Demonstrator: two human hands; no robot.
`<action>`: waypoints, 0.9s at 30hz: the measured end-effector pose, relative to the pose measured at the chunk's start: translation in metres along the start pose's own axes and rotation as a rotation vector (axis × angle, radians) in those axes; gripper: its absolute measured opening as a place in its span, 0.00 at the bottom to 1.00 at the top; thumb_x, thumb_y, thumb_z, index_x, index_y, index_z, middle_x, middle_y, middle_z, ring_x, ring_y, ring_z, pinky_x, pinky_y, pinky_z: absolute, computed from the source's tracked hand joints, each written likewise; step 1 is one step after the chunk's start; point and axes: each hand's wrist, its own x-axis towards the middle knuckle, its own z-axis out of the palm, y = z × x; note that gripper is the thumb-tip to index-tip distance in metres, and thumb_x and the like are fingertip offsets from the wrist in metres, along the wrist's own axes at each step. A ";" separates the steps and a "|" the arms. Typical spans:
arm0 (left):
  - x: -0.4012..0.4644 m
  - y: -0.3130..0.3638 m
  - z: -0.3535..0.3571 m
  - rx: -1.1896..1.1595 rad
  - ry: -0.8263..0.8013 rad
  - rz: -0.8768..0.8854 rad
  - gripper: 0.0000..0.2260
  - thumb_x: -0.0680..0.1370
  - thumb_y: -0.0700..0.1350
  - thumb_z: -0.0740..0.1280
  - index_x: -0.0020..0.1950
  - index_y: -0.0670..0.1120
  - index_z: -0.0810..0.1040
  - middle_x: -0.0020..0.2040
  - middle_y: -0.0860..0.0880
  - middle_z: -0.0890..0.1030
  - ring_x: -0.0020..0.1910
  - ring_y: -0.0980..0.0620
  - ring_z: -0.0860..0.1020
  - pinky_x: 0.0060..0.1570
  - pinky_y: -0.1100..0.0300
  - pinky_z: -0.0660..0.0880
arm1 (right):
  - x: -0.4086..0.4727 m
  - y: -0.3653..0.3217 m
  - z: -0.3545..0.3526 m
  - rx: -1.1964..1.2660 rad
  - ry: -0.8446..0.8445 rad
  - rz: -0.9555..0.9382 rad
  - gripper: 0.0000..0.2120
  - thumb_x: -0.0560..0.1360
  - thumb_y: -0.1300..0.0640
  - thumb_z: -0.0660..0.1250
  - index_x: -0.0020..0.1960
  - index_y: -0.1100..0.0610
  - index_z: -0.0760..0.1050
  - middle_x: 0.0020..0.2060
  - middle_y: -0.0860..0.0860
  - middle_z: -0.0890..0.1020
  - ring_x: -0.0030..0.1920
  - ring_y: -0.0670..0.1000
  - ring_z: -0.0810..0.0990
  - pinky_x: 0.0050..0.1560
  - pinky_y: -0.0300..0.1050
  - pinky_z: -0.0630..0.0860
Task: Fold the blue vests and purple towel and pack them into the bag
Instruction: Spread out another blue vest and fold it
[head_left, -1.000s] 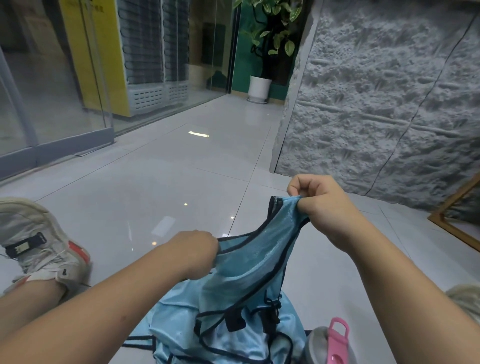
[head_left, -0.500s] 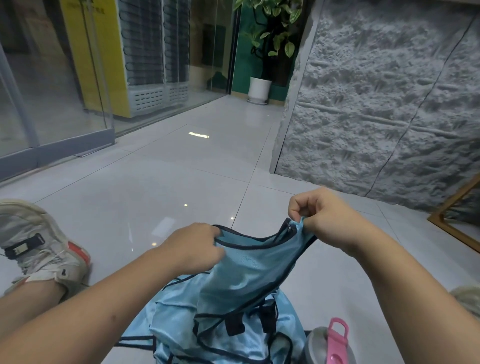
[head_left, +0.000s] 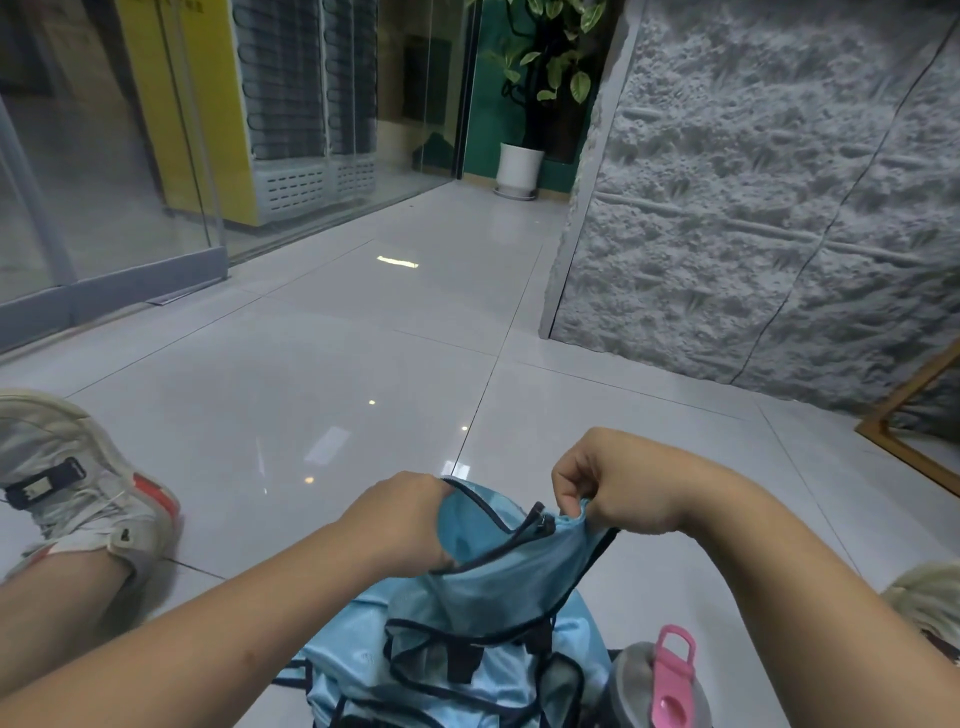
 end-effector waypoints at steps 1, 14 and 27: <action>-0.001 0.002 0.004 0.029 -0.001 -0.004 0.30 0.69 0.58 0.77 0.68 0.53 0.75 0.57 0.52 0.80 0.57 0.47 0.80 0.52 0.55 0.78 | 0.000 0.001 0.002 -0.010 -0.014 0.005 0.15 0.67 0.72 0.64 0.33 0.52 0.75 0.23 0.45 0.69 0.26 0.48 0.63 0.29 0.41 0.62; -0.002 0.025 0.042 0.146 -0.080 0.168 0.11 0.75 0.42 0.68 0.55 0.51 0.85 0.56 0.48 0.79 0.54 0.44 0.79 0.47 0.55 0.74 | -0.002 0.017 0.016 -0.074 -0.081 0.037 0.16 0.68 0.72 0.64 0.33 0.51 0.76 0.20 0.43 0.69 0.23 0.44 0.64 0.28 0.36 0.64; 0.008 0.015 0.061 -0.030 0.058 0.113 0.18 0.86 0.52 0.59 0.36 0.51 0.70 0.36 0.53 0.74 0.34 0.55 0.72 0.34 0.58 0.65 | -0.001 0.059 0.050 -0.035 -0.029 0.150 0.17 0.67 0.72 0.58 0.34 0.51 0.74 0.31 0.47 0.74 0.32 0.48 0.70 0.33 0.39 0.68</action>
